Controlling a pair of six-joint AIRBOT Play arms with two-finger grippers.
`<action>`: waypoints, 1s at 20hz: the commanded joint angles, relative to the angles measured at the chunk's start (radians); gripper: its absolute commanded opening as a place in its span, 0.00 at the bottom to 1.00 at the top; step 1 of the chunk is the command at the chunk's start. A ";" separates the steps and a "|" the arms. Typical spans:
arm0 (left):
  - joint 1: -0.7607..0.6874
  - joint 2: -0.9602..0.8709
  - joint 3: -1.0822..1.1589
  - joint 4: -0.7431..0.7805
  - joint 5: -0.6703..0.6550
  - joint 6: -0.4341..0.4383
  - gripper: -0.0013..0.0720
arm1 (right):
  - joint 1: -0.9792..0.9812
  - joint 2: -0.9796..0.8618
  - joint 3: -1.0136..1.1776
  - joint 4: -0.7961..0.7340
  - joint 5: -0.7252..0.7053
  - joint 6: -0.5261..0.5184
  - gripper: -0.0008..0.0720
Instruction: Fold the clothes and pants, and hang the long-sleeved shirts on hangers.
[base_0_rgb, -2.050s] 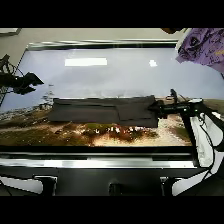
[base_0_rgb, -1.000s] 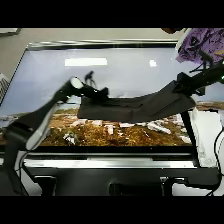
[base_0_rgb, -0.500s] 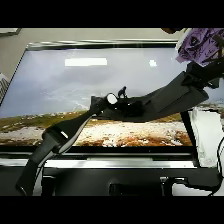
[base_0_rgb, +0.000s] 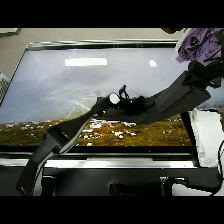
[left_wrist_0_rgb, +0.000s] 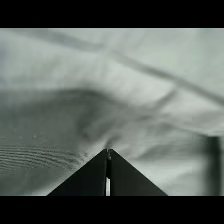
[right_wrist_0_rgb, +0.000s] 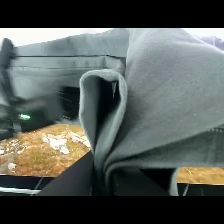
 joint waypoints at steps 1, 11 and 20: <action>0.108 0.104 0.002 0.167 -0.145 -0.011 0.03 | 0.048 -0.003 0.001 -0.011 -0.008 -0.005 0.06; 0.612 0.532 0.002 0.632 -0.635 0.046 0.04 | 0.566 -0.181 0.001 -0.179 -0.127 0.182 0.06; 0.806 0.608 -0.017 0.634 -0.710 0.097 0.04 | 0.741 -0.414 0.001 -0.107 -0.352 0.261 0.06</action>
